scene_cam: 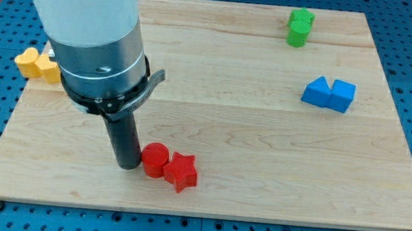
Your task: Move the yellow heart towards top left
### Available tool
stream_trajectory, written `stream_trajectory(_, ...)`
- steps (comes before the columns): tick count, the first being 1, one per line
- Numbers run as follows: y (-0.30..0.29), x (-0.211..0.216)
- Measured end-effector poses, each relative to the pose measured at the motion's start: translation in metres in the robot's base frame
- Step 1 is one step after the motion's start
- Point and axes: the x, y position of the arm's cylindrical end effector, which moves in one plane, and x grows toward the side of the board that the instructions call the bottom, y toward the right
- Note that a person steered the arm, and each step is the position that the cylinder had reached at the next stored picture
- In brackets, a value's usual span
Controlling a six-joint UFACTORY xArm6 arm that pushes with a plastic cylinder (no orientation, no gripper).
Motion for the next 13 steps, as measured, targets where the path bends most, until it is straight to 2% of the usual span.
stream_trajectory(3, -0.007, -0.001)
stream_trajectory(5, -0.129, -0.005)
stream_trajectory(7, -0.164, -0.097)
stream_trajectory(8, -0.185, -0.118)
stream_trajectory(10, -0.202, -0.119)
stream_trajectory(11, -0.202, -0.161)
stream_trajectory(13, -0.202, -0.204)
